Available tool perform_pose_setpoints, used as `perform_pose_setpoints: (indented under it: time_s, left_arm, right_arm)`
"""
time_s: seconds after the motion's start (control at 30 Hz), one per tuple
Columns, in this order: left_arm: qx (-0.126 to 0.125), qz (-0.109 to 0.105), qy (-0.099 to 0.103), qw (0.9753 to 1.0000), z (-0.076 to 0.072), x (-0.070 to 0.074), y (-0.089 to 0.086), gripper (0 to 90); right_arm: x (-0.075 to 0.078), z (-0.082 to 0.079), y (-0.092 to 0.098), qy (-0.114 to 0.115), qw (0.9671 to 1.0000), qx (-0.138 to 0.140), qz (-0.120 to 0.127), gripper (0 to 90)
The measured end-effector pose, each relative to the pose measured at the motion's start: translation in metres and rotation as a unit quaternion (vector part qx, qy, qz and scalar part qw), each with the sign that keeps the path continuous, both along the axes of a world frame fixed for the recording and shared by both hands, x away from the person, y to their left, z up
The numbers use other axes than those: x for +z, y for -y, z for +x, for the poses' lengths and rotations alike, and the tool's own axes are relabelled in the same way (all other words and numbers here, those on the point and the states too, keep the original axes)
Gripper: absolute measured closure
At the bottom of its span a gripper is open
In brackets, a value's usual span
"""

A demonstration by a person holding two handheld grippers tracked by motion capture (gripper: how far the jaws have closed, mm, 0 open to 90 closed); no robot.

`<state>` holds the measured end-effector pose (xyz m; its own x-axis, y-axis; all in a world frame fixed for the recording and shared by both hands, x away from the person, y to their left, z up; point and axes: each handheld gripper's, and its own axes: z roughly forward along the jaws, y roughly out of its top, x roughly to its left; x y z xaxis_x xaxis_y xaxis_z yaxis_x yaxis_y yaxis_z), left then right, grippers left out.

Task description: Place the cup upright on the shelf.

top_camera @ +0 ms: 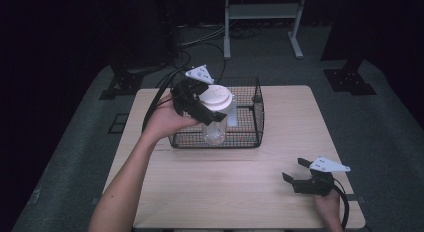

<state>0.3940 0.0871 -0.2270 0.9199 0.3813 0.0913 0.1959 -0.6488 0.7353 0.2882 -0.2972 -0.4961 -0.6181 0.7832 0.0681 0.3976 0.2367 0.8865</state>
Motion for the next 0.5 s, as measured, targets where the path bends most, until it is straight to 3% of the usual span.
perform_pose_setpoints:
  time_s: [0.13,0.5]
  left_arm:
    - [0.004,0.012,-0.003,0.9999,0.010,0.002,0.005,5.1]
    - [0.018,0.019,0.000,0.9997,0.034,0.002,0.017,5.1]
  right_arm:
    - [0.000,0.000,0.000,0.000,1.0000,0.000,0.002,12.9]
    - [0.000,0.000,0.002,0.001,0.9999,0.000,0.013,12.9]
